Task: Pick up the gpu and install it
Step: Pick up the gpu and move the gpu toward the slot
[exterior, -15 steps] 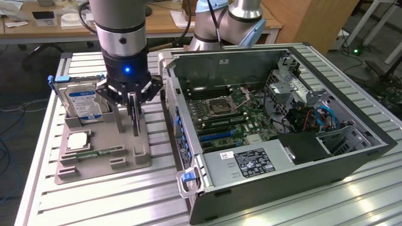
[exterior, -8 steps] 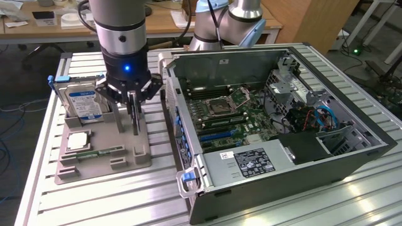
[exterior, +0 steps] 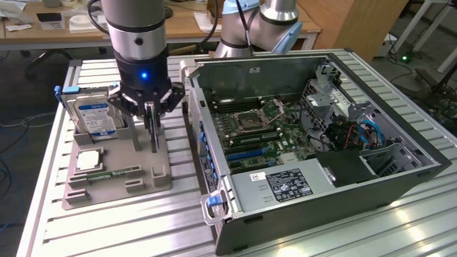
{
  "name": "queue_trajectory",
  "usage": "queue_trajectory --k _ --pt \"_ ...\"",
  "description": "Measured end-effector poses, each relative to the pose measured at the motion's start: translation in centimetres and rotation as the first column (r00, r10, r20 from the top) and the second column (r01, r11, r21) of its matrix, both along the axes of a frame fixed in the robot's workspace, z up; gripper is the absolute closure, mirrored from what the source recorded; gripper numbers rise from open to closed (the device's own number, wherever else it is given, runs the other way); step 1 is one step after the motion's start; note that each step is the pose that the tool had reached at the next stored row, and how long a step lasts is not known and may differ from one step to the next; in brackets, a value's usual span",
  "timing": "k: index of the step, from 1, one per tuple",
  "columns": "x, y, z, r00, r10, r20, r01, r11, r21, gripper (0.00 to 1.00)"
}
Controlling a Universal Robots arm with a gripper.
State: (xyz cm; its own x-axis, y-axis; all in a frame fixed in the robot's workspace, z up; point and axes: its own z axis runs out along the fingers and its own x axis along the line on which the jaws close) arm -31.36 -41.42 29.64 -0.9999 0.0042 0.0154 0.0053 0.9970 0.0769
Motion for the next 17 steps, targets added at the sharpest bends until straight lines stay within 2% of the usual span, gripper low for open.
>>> queue_trajectory --k 7,17 --pt "0.00 -0.04 0.33 1.0000 0.000 0.0000 0.000 1.0000 0.0031 0.73" --pt "0.00 -0.13 0.99 1.0000 0.000 0.0001 0.000 0.9999 0.0107 0.73"
